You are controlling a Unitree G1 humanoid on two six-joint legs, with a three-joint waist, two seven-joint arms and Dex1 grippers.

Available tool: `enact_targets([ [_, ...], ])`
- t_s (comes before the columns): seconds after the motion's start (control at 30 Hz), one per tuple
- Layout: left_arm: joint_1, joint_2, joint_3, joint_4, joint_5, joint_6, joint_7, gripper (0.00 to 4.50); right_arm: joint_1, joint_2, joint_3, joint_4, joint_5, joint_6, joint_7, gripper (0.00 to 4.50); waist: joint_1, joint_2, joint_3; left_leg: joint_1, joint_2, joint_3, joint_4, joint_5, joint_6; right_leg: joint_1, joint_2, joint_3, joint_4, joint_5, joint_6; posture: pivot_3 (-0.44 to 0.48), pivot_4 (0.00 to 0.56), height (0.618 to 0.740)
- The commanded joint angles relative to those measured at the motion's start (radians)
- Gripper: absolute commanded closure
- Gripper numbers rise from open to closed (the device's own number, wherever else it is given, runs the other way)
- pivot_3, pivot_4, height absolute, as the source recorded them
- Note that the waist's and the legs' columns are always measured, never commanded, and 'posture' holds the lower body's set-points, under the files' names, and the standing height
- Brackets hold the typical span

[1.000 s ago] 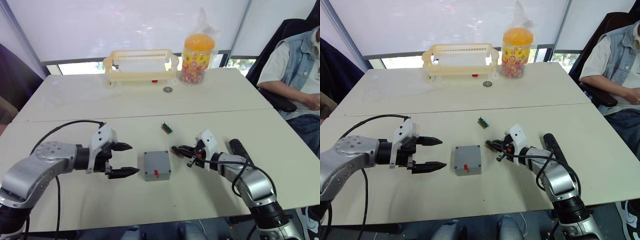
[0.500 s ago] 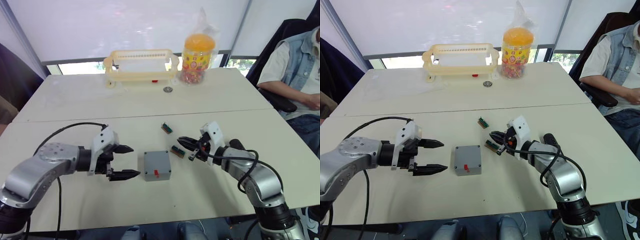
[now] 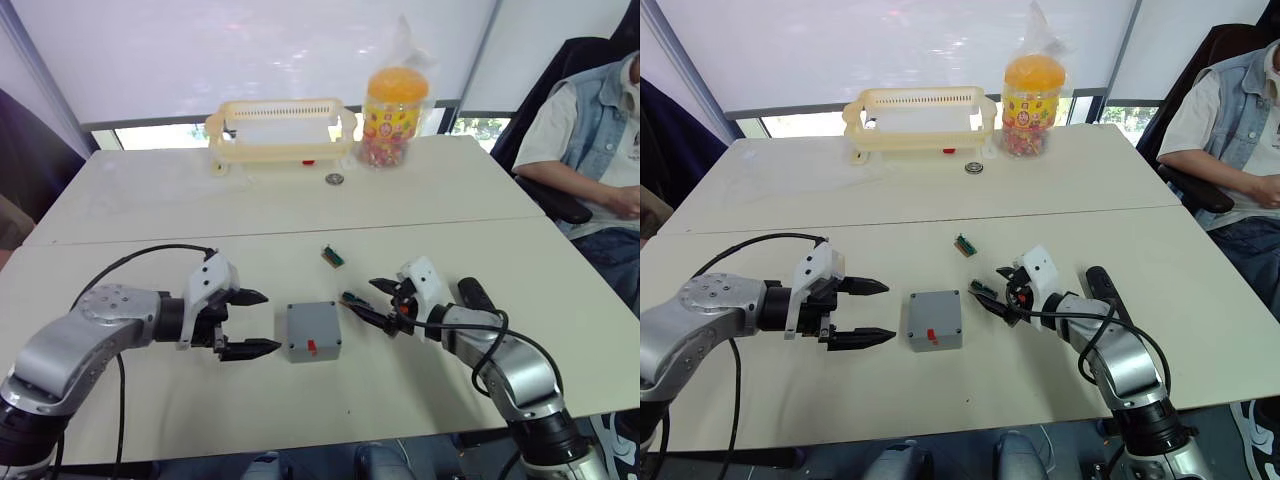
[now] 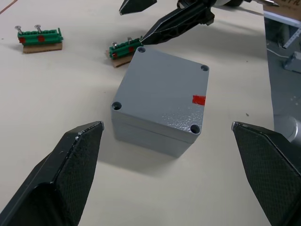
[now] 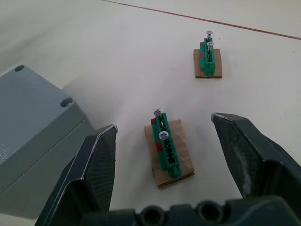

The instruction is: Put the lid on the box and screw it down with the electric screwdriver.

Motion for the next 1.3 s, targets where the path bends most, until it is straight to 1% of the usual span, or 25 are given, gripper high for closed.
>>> enact_targets([
  [0.03,0.002,0.006,0.010,-0.013,-0.001,-0.009,-0.004,0.00,-0.018,0.011,0.003,0.002,-0.004,-0.030,0.006,0.89,0.000,0.000,0.000,0.000,0.000,0.000,0.000,0.000,0.000,0.000,0.000,0.000,0.000,0.000,0.000,0.000,0.150,0.740],
  [0.17,0.004,0.005,0.013,-0.016,-0.002,-0.006,0.000,0.00,-0.022,0.018,0.009,0.023,-0.013,-0.040,0.008,0.89,0.001,0.000,0.000,0.000,0.000,0.000,0.000,0.000,0.000,0.000,0.000,0.000,0.000,0.000,0.000,0.000,0.150,0.740],
  [0.2,0.004,0.005,0.013,-0.016,-0.001,-0.005,0.001,0.00,-0.024,0.020,0.010,0.029,-0.015,-0.043,0.009,1.12,0.000,0.000,0.000,0.000,0.000,0.000,0.000,0.000,0.000,0.000,0.000,0.000,0.000,0.000,0.000,0.000,0.150,0.740],
  [0.27,0.007,0.004,0.013,-0.017,0.000,-0.005,0.003,0.00,-0.028,0.024,0.012,0.038,-0.020,-0.047,0.007,1.74,0.000,0.000,0.000,0.000,0.000,0.000,0.000,0.000,0.000,0.000,0.000,0.000,0.000,0.000,0.000,0.000,0.150,0.740],
  [0.43,0.009,0.003,0.015,-0.019,-0.001,-0.004,0.006,0.00,-0.032,0.023,0.021,0.045,-0.026,-0.048,0.011,4.42,0.000,0.000,0.000,0.000,0.000,0.000,0.000,0.000,0.000,0.000,0.000,0.000,0.000,0.000,0.000,0.000,0.150,0.740],
  [0.47,0.010,0.003,0.015,-0.018,0.000,-0.004,0.007,0.00,-0.031,0.023,0.024,0.046,-0.028,-0.049,0.011,4.47,0.000,0.000,0.000,0.000,0.000,0.000,0.000,0.000,0.000,0.000,0.000,0.000,0.000,0.000,0.000,0.000,0.150,0.740],
  [0.77,0.008,0.002,0.018,-0.015,0.004,-0.008,0.013,0.00,-0.021,0.022,0.019,0.037,-0.030,-0.043,0.018,4.47,0.000,0.000,0.000,0.000,0.000,0.000,0.000,0.000,0.000,0.000,0.000,0.000,0.000,0.000,0.000,0.000,0.150,0.740],
  [1.0,0.008,-0.001,0.014,-0.015,0.004,-0.010,0.015,0.00,-0.028,0.043,-0.033,0.020,-0.011,-0.065,-0.005,4.47,0.000,0.000,0.000,0.000,0.000,0.000,0.000,0.000,0.000,0.000,0.000,0.000,0.000,0.000,0.000,0.000,0.150,0.740],
  [1.07,0.008,-0.003,0.012,-0.014,0.004,-0.010,0.015,0.00,-0.021,0.043,-0.035,0.019,-0.012,-0.064,-0.005,3.96,0.000,0.000,0.000,0.000,0.000,0.000,0.000,0.000,0.000,0.000,0.000,0.000,0.000,0.000,0.000,0.000,0.150,0.740],
  [1.13,0.007,-0.004,0.010,-0.014,0.004,-0.010,0.015,0.00,-0.012,0.037,-0.026,0.020,-0.014,-0.060,0.004,3.17,0.000,0.000,0.000,0.000,0.000,0.000,0.000,0.000,0.000,0.000,0.000,0.000,0.000,0.000,0.000,0.000,0.150,0.740],
  [1.2,0.006,-0.006,0.009,-0.013,0.004,-0.009,0.015,0.00,-0.002,0.036,-0.018,0.018,-0.009,-0.048,0.013,2.00,0.000,0.000,0.000,0.000,0.000,0.000,0.000,0.000,0.000,0.000,0.000,0.000,0.000,0.000,0.000,0.000,0.150,0.740],
  [1.27,0.006,-0.006,0.010,-0.014,0.005,-0.009,0.015,0.00,0.004,0.037,-0.016,0.015,-0.008,-0.045,0.016,1.04,0.000,0.000,0.000,0.000,0.000,0.000,0.000,0.000,0.000,0.000,0.000,0.000,0.000,0.000,0.000,0.000,0.150,0.740],
  [1.3,0.006,-0.006,0.010,-0.014,0.006,-0.009,0.015,0.00,0.005,0.038,-0.016,0.014,-0.009,-0.044,0.015,1.04,0.000,0.000,0.000,0.000,0.000,0.000,0.000,0.000,0.000,0.000,0.000,0.000,0.000,0.000,0.000,0.000,0.150,0.740],
])
